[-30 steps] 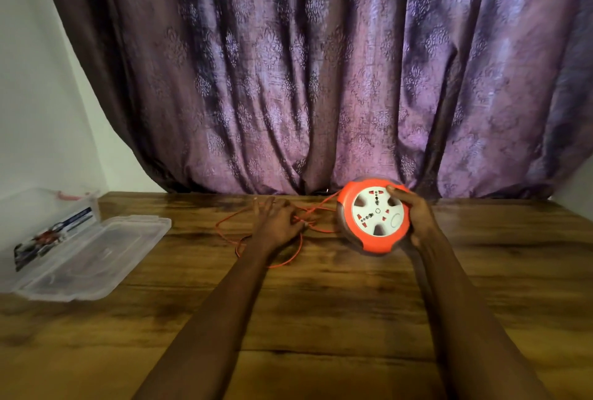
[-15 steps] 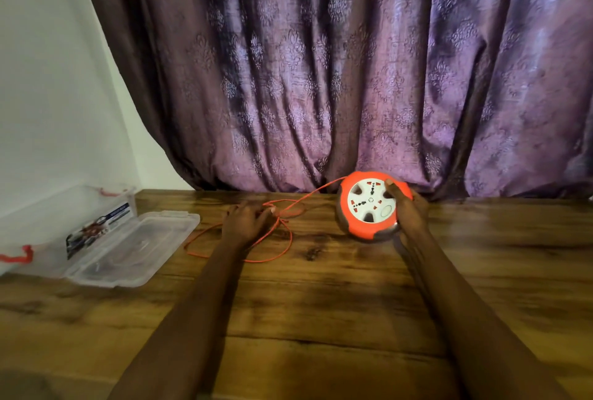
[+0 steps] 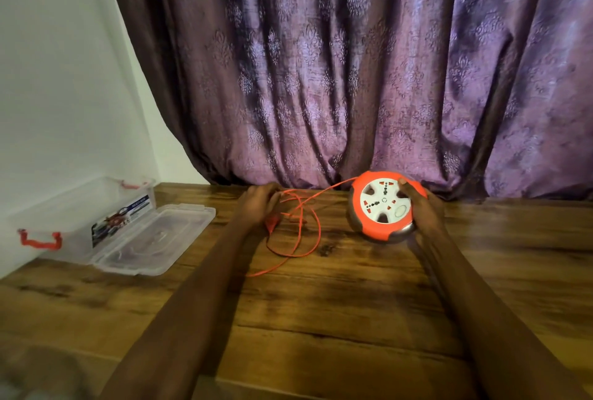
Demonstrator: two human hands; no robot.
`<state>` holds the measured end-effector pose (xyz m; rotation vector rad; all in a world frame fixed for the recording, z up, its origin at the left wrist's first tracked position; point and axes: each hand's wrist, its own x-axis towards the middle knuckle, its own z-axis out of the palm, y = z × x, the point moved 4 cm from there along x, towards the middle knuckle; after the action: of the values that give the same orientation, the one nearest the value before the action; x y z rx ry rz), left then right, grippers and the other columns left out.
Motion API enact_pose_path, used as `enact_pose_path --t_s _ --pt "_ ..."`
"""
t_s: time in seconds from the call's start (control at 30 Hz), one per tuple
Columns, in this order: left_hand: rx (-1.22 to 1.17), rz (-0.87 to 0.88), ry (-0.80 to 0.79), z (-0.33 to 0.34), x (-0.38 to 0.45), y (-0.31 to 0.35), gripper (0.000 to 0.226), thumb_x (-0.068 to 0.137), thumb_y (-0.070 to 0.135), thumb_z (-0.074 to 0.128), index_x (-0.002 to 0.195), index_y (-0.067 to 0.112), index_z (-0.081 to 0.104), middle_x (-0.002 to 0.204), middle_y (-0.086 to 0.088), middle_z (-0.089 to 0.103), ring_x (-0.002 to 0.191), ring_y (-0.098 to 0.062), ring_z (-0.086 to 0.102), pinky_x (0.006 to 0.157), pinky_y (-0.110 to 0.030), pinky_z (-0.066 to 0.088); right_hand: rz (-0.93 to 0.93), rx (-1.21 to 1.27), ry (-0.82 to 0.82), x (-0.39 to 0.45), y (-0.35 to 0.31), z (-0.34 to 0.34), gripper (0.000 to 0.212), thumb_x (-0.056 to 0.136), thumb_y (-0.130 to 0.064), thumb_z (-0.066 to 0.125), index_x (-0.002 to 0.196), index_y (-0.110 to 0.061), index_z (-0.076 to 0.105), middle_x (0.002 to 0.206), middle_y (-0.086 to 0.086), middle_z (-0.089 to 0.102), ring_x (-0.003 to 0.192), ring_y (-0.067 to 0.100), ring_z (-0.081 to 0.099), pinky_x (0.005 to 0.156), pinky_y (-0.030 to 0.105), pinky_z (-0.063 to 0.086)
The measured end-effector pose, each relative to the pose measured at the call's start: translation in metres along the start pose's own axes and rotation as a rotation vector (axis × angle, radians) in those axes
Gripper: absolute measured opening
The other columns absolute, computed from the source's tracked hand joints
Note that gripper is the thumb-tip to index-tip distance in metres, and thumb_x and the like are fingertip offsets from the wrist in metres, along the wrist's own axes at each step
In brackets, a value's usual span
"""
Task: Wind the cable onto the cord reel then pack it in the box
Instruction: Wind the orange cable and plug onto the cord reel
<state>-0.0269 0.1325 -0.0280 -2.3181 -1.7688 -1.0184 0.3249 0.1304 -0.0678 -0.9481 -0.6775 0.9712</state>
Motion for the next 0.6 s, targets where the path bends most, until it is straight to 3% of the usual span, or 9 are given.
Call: enact_pose_path --t_s 0.2,0.4,0.47,0.6 --pt "-0.035 -0.055 0.096 -0.013 0.017 0.006 0.02 0.097 0.022 0.054 0.113 0.016 0.065 0.106 -0.011 0.074 0.104 -0.035 0.066 0.08 -0.04 0.049 -0.044 0.012 -0.046 -0.006 -0.011 0.005 0.027 0.073 -0.023 0.085 0.082 -0.002 0.072 0.068 0.003 0.073 0.056 0.015 0.068 0.051 0.027 0.055" --pt "-0.021 -0.273 0.167 -0.019 0.004 -0.022 0.025 0.086 0.022 0.064 0.11 0.016 0.065 0.102 -0.024 0.07 0.098 -0.043 0.065 0.079 -0.046 0.052 -0.025 0.025 -0.056 -0.006 -0.012 0.004 0.018 0.073 -0.023 0.084 0.074 -0.009 0.073 0.074 0.006 0.073 0.062 0.019 0.066 0.062 0.036 0.059" --pt "0.084 -0.343 0.136 -0.015 -0.004 -0.033 0.028 0.088 0.02 0.059 0.115 0.015 0.062 0.107 -0.025 0.067 0.104 -0.044 0.063 0.082 -0.049 0.051 -0.03 0.011 -0.053 -0.005 -0.012 0.004 0.019 0.073 -0.024 0.084 0.074 -0.009 0.073 0.072 0.005 0.072 0.062 0.019 0.065 0.062 0.033 0.058" --pt "0.13 -0.385 -0.059 -0.001 -0.014 -0.049 0.034 0.094 0.041 0.058 0.121 0.022 0.066 0.123 -0.019 0.064 0.117 -0.038 0.059 0.095 -0.043 0.046 -0.034 0.012 -0.058 -0.005 -0.01 0.004 0.019 0.071 -0.024 0.085 0.068 -0.01 0.073 0.069 0.003 0.073 0.057 0.016 0.066 0.055 0.029 0.057"
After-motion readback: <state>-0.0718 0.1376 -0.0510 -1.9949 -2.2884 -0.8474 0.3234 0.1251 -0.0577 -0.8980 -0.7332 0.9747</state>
